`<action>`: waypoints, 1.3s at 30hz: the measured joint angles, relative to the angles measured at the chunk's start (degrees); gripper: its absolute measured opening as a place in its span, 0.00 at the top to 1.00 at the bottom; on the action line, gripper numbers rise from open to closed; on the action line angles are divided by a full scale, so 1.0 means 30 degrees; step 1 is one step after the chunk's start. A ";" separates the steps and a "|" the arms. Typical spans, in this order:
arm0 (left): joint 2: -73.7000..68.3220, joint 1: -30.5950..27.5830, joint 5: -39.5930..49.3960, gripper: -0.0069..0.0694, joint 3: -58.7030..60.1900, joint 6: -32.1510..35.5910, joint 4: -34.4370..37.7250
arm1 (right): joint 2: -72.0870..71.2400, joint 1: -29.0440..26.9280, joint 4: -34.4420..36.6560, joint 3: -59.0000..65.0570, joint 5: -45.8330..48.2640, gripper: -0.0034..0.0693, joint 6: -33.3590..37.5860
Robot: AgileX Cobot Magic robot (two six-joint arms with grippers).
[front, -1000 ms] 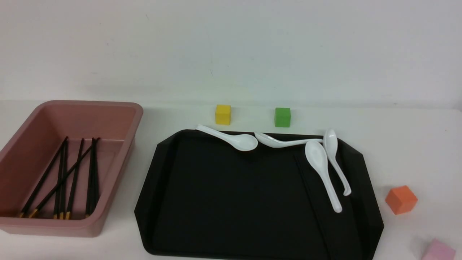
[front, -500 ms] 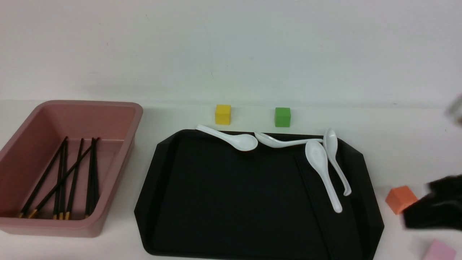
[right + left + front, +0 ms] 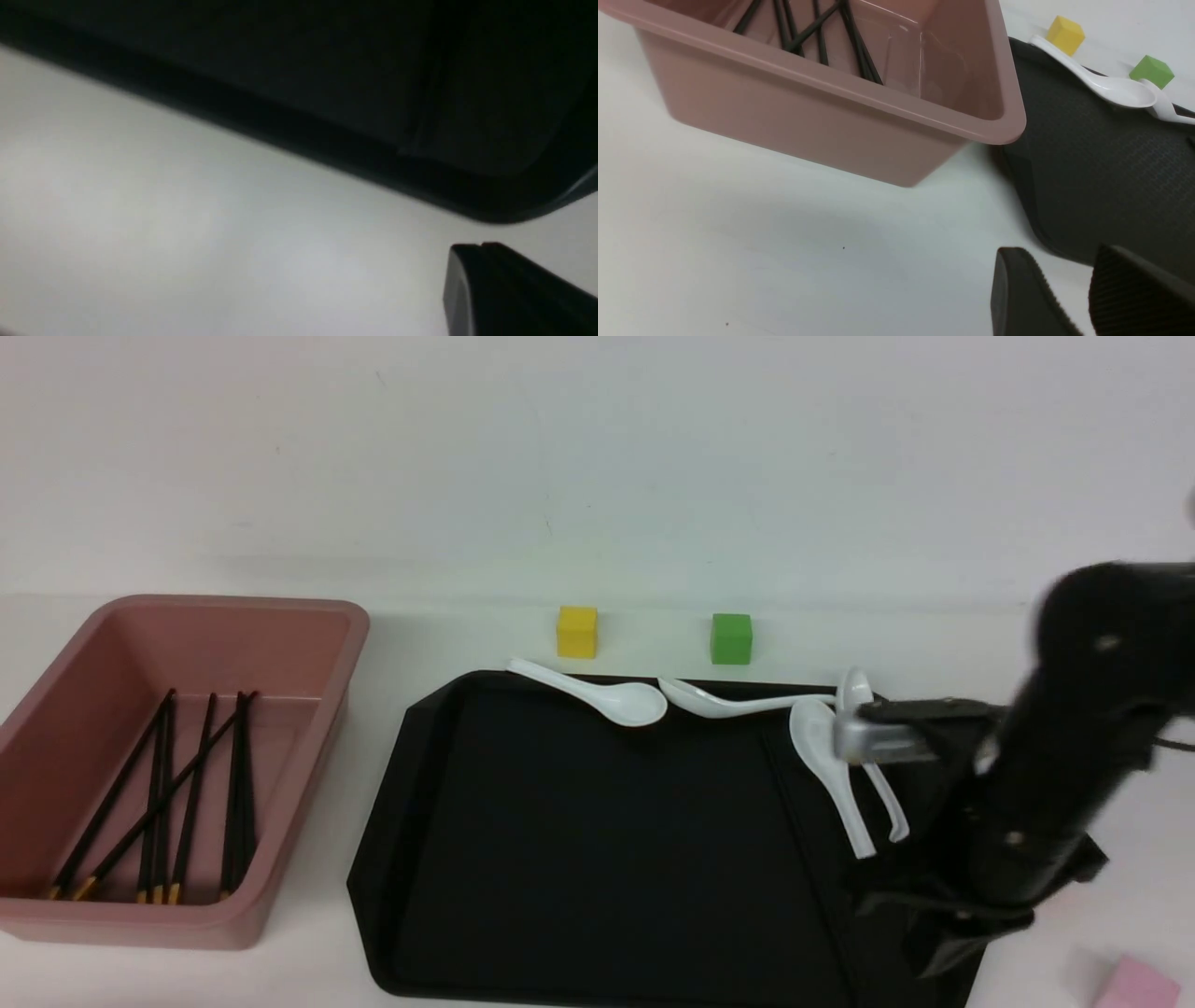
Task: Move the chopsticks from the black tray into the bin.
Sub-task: Use the right arm to grab a pair of chopsticks
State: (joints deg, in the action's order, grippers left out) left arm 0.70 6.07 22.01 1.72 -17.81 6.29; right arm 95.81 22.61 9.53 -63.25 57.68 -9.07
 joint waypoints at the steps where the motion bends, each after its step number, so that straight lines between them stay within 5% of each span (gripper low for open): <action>1: 0.0000 0.0000 0.0000 0.60 0.0000 0.0000 0.0000 | 0.0324 0.0342 -0.0514 -0.0222 -0.0279 0.87 -0.0658; 11: 0.0000 0.0000 0.0000 0.60 0.0000 0.0000 0.0000 | 0.2736 0.1489 -0.2154 -0.1274 -0.3542 0.50 -0.3361; 17: 0.0000 0.0000 0.0000 0.60 0.0000 0.0000 0.0000 | 0.3717 0.1509 -0.2963 -0.1274 -0.4367 0.43 -0.3438; 39: 0.0000 0.0000 0.0000 0.60 0.0000 0.0000 0.0000 | 0.4687 0.1509 -0.2995 -0.1345 -0.4280 0.76 -0.3493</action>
State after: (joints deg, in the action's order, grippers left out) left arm 0.70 6.07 22.01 1.72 -17.81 6.29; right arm 109.87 27.13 0.54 -67.29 44.85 -19.55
